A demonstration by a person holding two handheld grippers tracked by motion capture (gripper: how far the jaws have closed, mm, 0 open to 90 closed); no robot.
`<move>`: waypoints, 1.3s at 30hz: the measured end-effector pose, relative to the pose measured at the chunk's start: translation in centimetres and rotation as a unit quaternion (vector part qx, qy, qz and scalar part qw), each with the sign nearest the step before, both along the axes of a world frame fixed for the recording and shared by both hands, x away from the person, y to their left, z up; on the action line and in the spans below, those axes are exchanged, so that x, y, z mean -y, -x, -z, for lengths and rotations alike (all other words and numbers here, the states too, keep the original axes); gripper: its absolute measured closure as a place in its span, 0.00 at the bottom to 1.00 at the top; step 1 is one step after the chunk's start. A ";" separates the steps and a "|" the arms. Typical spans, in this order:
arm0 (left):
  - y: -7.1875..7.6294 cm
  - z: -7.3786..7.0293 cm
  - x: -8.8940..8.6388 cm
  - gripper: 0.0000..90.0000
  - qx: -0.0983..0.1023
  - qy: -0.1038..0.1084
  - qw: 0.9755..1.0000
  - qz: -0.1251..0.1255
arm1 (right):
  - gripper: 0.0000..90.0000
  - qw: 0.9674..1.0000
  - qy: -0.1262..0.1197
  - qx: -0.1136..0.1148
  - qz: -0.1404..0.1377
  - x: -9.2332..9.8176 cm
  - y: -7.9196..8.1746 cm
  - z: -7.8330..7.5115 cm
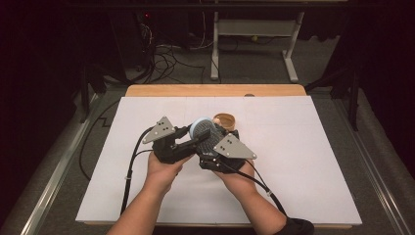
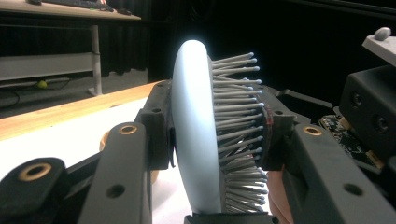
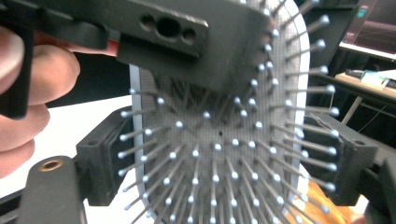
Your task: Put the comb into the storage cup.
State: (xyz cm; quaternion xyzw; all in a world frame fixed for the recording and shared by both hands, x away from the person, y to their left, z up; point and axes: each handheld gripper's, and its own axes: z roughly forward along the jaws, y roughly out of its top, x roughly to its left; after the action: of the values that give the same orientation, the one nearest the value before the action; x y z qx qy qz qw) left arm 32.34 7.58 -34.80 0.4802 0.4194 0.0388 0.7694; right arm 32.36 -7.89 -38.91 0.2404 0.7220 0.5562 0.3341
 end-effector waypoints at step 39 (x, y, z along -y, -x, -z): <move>-0.2 -0.1 -2.1 0.64 0.031 -0.009 0.999 -0.035 | 0.00 0.998 -0.018 -0.057 -0.023 1.2 0.0 1.0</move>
State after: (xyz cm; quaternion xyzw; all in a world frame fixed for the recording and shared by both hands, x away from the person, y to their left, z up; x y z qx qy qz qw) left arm 32.57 9.65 -34.70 0.4703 0.4116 0.0843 0.7761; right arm 32.32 -9.08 -39.91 0.2606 0.7350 0.5621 0.2753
